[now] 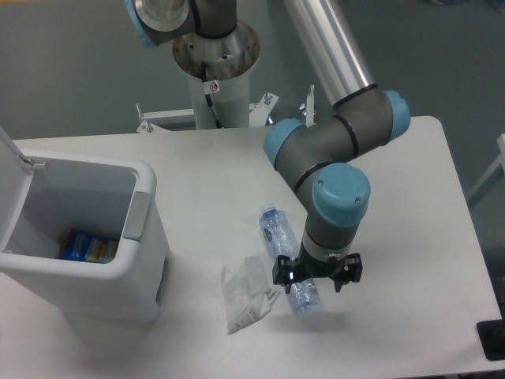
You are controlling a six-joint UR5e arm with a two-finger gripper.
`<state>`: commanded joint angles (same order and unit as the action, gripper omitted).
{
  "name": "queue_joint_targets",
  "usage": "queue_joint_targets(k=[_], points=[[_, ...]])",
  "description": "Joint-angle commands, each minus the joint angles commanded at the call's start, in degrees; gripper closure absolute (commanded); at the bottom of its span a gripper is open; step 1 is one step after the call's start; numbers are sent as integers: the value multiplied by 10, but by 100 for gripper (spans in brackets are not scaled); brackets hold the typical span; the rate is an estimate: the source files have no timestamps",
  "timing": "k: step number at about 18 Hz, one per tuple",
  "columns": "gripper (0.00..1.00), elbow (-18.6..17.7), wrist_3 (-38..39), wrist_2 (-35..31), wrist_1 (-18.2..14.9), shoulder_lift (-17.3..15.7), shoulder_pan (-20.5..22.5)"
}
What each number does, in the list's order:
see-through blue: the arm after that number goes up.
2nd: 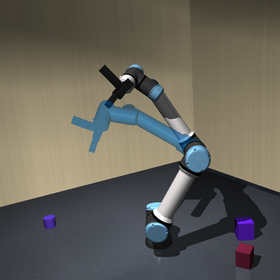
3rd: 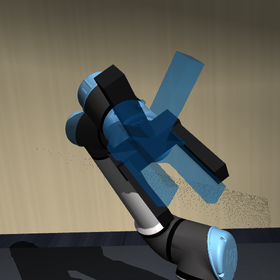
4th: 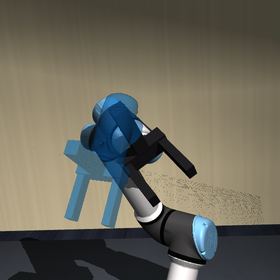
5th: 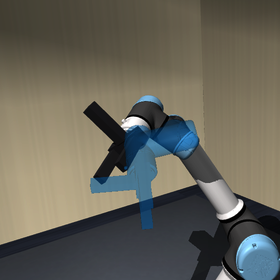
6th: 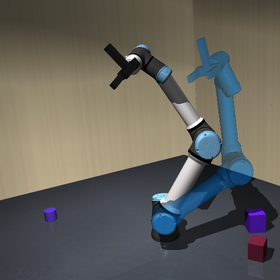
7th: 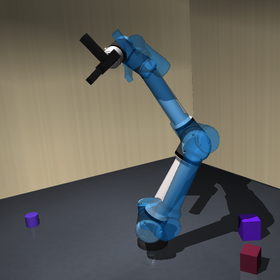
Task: Place the trash in the trash can
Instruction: 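Lower the gripper over the bottle and close it around the bottle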
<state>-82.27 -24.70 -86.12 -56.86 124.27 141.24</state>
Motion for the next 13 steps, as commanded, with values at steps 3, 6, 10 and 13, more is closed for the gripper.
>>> queue_joint_targets(k=[3,6,10,13], points=[[0,-1,1,-56,-1,11,-18],[0,0,5,-70,-1,18,-20],[0,-2,12,-84,-1,23,-22],[0,0,14,-96,-1,29,-29]])
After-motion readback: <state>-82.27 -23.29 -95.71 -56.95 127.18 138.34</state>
